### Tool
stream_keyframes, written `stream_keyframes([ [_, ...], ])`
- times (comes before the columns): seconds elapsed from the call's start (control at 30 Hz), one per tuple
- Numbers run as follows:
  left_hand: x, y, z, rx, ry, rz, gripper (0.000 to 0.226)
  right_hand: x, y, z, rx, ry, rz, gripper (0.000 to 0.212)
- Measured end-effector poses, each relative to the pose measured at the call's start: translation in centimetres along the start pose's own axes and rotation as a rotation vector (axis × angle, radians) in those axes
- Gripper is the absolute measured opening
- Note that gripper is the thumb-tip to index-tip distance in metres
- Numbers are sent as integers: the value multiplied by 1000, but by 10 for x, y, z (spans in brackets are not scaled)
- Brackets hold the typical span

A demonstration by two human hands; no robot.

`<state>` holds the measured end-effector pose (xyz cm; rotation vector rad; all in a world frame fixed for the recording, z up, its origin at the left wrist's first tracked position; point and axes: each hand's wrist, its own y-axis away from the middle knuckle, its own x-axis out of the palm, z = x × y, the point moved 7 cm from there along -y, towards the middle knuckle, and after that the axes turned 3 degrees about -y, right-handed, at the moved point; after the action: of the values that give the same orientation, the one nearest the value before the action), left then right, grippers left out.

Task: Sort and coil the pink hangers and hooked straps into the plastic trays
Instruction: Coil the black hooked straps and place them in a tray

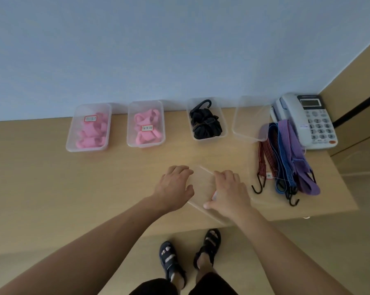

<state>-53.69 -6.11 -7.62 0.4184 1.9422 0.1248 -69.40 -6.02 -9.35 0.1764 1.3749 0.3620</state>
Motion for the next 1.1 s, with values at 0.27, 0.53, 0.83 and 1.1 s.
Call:
stream_keyframes([
  [0.27,-3,5,12,-74,99,-59,52,-4,8,-5,157,11,-24,92],
  [0.53,-31,-4,22,-194,144,-36,53,-35,8,-4,216,-719,43,16],
  [0.83,-77,-54,13,-310,469,-179,33,-112,-38,-1,14,-1004,-237,10],
  [1.1,-107,-131,11,-394,471,-268,19,-134,-135,-11,32,-1065,-198,14],
])
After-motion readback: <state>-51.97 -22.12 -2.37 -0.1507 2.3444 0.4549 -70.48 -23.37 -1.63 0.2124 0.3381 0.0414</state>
